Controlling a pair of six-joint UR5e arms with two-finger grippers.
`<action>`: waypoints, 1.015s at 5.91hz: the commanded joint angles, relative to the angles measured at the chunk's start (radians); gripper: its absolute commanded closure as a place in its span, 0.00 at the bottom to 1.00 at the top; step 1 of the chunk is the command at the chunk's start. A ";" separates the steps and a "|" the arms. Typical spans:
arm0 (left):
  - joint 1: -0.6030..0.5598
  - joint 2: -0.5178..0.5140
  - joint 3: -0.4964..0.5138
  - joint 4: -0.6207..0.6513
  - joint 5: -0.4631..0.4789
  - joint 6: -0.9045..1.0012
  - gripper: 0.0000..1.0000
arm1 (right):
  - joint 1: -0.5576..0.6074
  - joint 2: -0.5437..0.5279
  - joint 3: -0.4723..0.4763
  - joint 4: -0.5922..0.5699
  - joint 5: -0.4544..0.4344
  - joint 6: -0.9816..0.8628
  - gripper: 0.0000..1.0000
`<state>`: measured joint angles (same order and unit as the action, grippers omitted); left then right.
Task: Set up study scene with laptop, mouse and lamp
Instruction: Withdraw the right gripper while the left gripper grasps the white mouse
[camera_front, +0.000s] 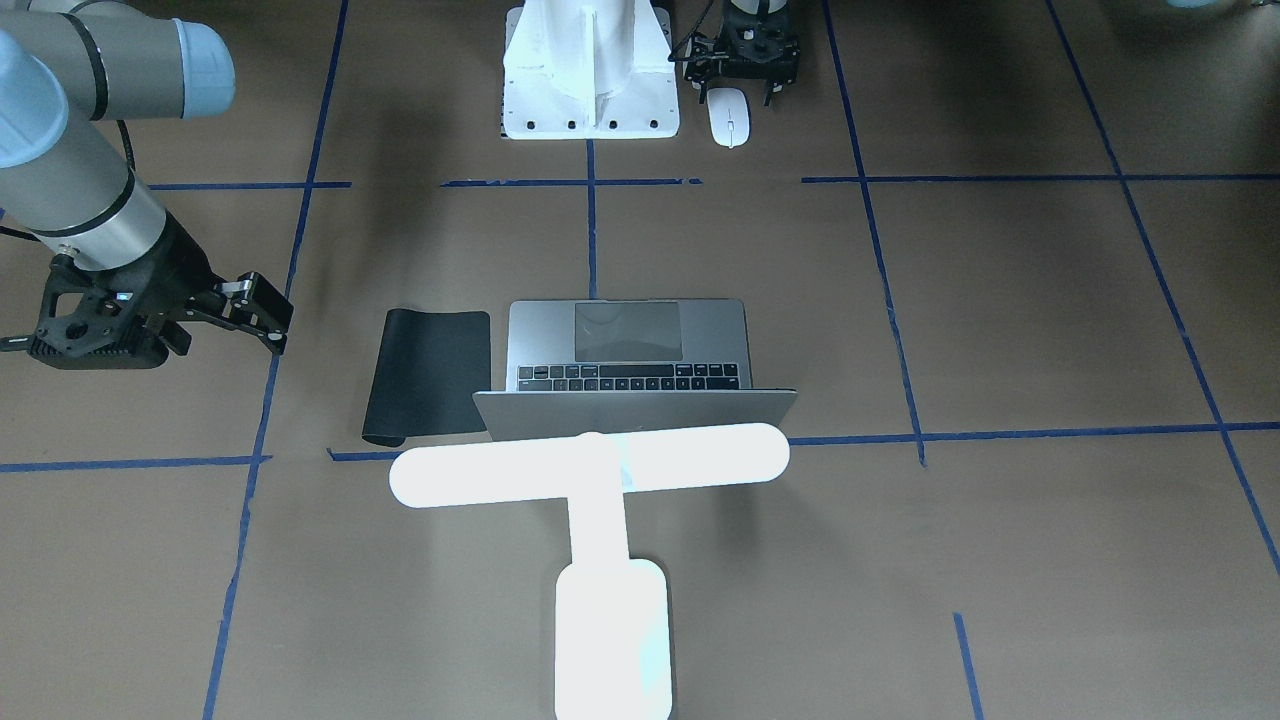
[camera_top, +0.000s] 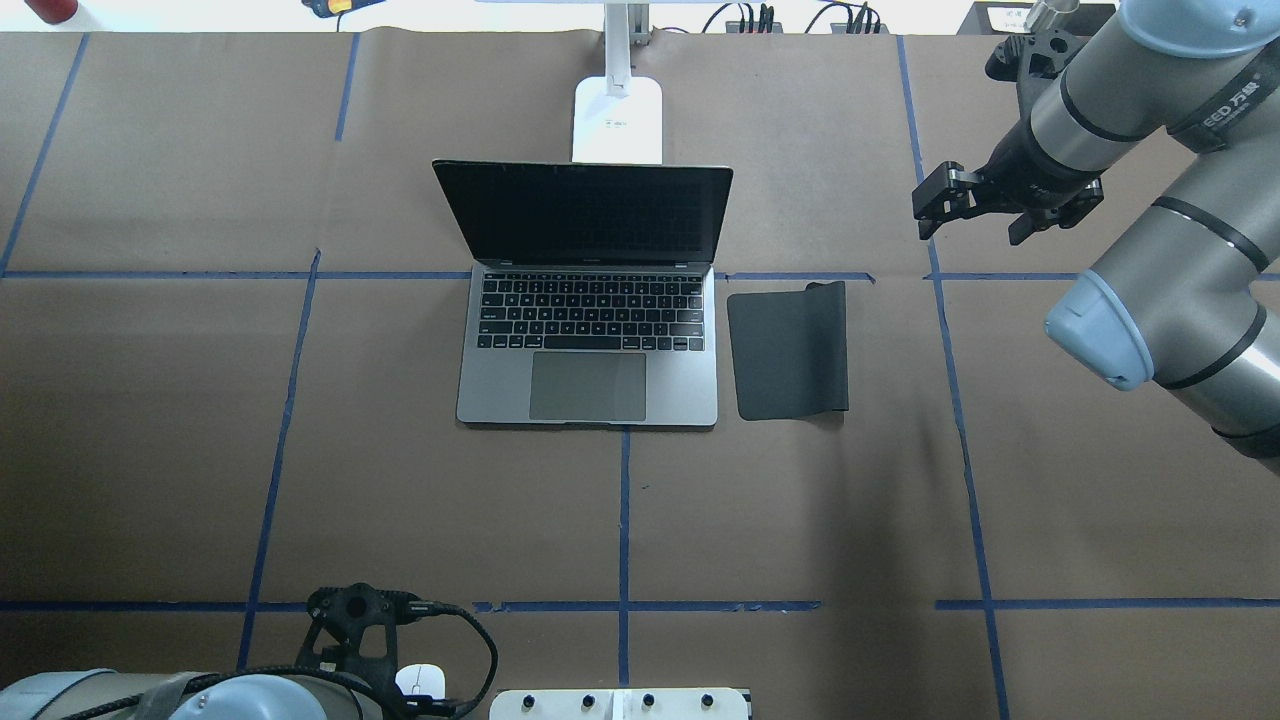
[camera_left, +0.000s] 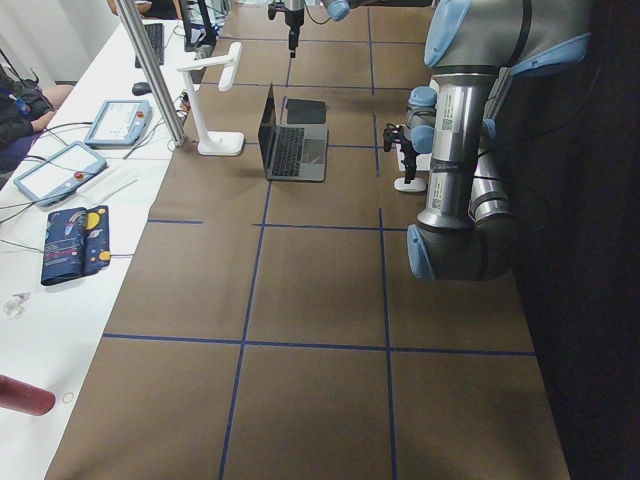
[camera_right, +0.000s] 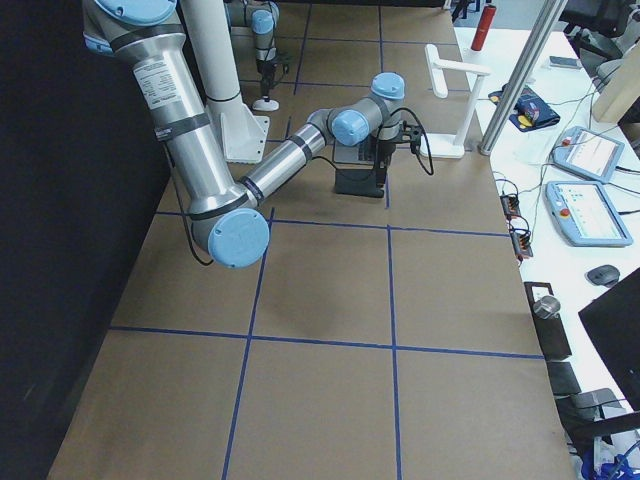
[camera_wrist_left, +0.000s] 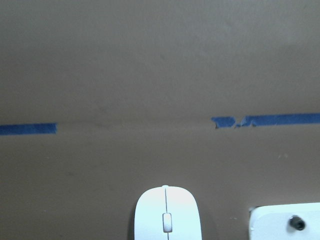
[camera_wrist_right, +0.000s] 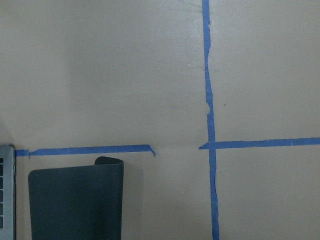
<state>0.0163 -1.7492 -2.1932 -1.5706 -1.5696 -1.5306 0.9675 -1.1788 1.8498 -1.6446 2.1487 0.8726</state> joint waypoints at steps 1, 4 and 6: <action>0.020 -0.001 0.053 -0.009 0.014 -0.038 0.00 | 0.007 -0.007 0.003 -0.001 0.000 -0.003 0.00; 0.051 -0.012 0.073 -0.011 0.014 -0.040 0.00 | 0.007 -0.007 0.003 -0.001 0.000 -0.003 0.00; 0.054 -0.015 0.090 -0.011 0.014 -0.037 0.00 | 0.010 -0.012 0.002 -0.001 -0.001 -0.003 0.00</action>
<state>0.0695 -1.7624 -2.1140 -1.5814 -1.5562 -1.5698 0.9769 -1.1886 1.8529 -1.6460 2.1479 0.8698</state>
